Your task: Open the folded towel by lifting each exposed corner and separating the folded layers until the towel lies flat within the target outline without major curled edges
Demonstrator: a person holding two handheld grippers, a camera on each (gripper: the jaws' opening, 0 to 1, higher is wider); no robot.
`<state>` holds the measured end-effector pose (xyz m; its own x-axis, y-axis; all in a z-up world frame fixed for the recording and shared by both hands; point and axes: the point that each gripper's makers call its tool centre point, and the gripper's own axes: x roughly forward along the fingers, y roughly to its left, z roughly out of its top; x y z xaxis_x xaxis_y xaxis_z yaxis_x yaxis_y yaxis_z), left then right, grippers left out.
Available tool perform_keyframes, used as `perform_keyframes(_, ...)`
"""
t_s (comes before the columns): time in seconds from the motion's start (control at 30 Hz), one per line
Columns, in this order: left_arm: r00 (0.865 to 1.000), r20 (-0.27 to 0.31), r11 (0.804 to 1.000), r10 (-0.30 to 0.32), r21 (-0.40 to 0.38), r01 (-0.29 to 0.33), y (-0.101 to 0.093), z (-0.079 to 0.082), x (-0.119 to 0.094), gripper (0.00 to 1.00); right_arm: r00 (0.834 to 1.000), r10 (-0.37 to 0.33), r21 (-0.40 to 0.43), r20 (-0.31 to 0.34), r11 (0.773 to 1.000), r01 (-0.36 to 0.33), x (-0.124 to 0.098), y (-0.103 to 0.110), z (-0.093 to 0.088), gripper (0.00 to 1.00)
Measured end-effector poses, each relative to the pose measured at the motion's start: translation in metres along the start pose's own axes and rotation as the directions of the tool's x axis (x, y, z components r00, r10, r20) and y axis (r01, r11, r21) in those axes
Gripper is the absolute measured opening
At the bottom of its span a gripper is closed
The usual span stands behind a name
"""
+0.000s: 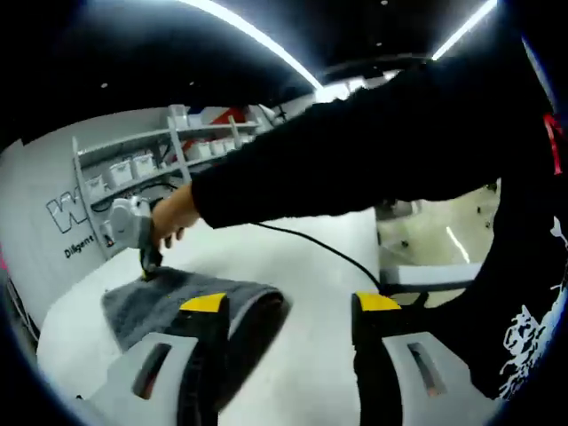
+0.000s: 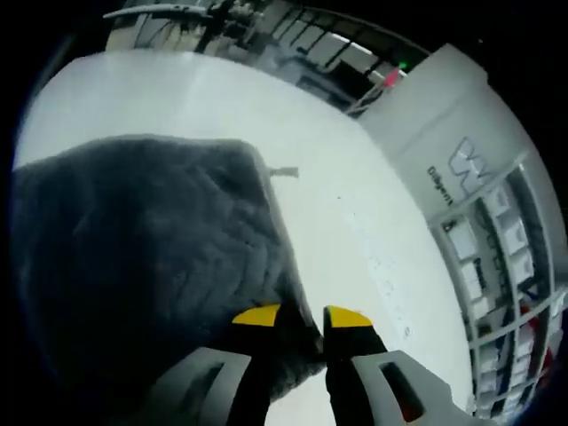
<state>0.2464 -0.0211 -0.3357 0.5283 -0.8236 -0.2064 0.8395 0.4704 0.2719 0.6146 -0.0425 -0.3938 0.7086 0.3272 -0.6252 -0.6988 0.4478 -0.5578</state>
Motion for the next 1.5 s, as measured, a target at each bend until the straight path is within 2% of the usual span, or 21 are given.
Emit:
perform_keyframes(0.07,0.993,0.083,0.996,0.079,-0.038,-0.076,0.03,0.011,-0.009,0.82,0.999,-0.024,0.05,0.045,0.999,0.022,-0.008,-0.008,0.007,0.36)
perform_keyframes(0.1,0.984,0.13,0.991,0.121,-0.064,-0.113,0.046,0.017,-0.014,0.91,0.997,-0.039,0.062,0.062,0.997,0.035,-0.013,-0.012,0.01,0.49)
perform_keyframes(0.13,0.979,0.146,0.988,0.142,-0.084,-0.13,0.055,0.018,-0.017,0.99,0.993,-0.056,0.085,0.101,0.995,0.048,-0.021,-0.015,0.017,0.59)
perform_keyframes(0.17,0.976,0.13,0.979,0.176,-0.125,-0.16,0.069,0.014,-0.024,1.0,0.989,-0.082,0.115,0.124,0.991,0.068,-0.029,-0.017,0.021,0.7)
perform_keyframes(0.2,0.967,0.154,0.97,0.206,-0.163,-0.18,0.083,0.018,-0.028,1.0,0.979,-0.107,0.144,0.171,0.986,0.083,-0.04,-0.023,0.03,0.84)
perform_keyframes(0.27,0.946,0.202,0.956,0.254,-0.199,-0.214,0.108,0.024,-0.04,1.0,0.973,-0.128,0.173,0.194,0.98,0.095,-0.057,-0.028,0.037,0.95)
perform_keyframes(0.3,0.944,0.2,0.95,0.263,-0.223,-0.217,0.116,0.023,-0.045,1.0,0.968,-0.154,0.18,0.2,0.977,0.118,-0.071,-0.03,0.039,1.0)
perform_keyframes(0.37,0.948,0.164,0.937,0.274,-0.266,-0.225,0.13,0.016,-0.053,1.0,0.948,-0.21,0.174,0.239,0.97,0.17,-0.097,-0.041,0.049,1.0)
perform_keyframes(0.43,0.942,0.146,0.929,0.303,-0.265,-0.258,0.147,0.011,-0.063,1.0,0.936,-0.255,0.197,0.245,0.958,0.209,-0.132,-0.036,0.051,1.0)
perform_keyframes(0.5,0.937,0.124,0.921,0.326,-0.266,-0.286,0.156,0.004,-0.07,1.0,0.921,-0.284,0.214,0.265,0.949,0.231,-0.152,-0.031,0.054,1.0)
perform_keyframes(0.53,0.933,0.112,0.915,0.341,-0.266,-0.303,0.16,0.0,-0.075,1.0,0.901,-0.316,0.225,0.297,0.94,0.255,-0.177,-0.023,0.058,1.0)
perform_keyframes(0.63,0.924,0.076,0.901,0.375,-0.264,-0.344,0.175,-0.01,-0.086,1.0,0.882,-0.335,0.204,0.33,0.938,0.28,-0.215,0.002,0.055,1.0)
perform_keyframes(0.7,0.921,0.069,0.899,0.383,-0.259,-0.354,0.178,-0.011,-0.091,1.0,0.871,-0.362,0.183,0.331,0.93,0.318,-0.233,0.018,0.05,1.0)
perform_keyframes(0.8,0.922,0.059,0.899,0.383,-0.255,-0.357,0.182,-0.011,-0.096,1.0,0.86,-0.38,0.158,0.34,0.925,0.346,-0.249,0.036,0.046,1.0)
perform_keyframes(0.87,0.928,0.037,0.899,0.371,-0.264,-0.349,0.18,-0.013,-0.097,1.0,0.841,-0.408,0.156,0.356,0.913,0.377,-0.267,0.057,0.04,1.0)
perform_keyframes(0.93,0.945,0.004,0.91,0.327,-0.271,-0.314,0.172,-0.019,-0.096,1.0,0.821,-0.439,0.199,0.365,0.898,0.392,-0.279,0.069,0.031,1.0)
perform_keyframes(1.03,0.946,0.0,0.91,0.324,-0.271,-0.312,0.168,-0.02,-0.096,1.0,0.809,-0.458,0.278,0.369,0.885,0.374,-0.288,0.074,0.015,1.0)
perform_keyframes(1.1,0.946,-0.002,0.915,0.325,-0.254,-0.315,0.168,-0.021,-0.097,1.0,0.808,-0.46,0.338,0.367,0.876,0.345,-0.293,0.081,0.005,1.0)
perform_keyframes(1.2,0.947,-0.002,0.917,0.322,-0.248,-0.312,0.17,-0.021,-0.098,1.0,0.802,-0.464,0.383,0.376,0.866,0.322,-0.301,0.09,-0.004,1.0)
perform_keyframes(1.33,0.947,0.004,0.919,0.321,-0.243,-0.31,0.171,-0.021,-0.101,1.0,0.801,-0.455,0.419,0.389,0.862,0.286,-0.303,0.101,-0.008,1.0)
perform_keyframes(1.5,0.948,0.016,0.921,0.319,-0.243,-0.306,0.17,-0.021,-0.105,1.0,0.793,-0.431,0.538,0.431,0.828,0.158,-0.304,0.115,-0.011,1.0)
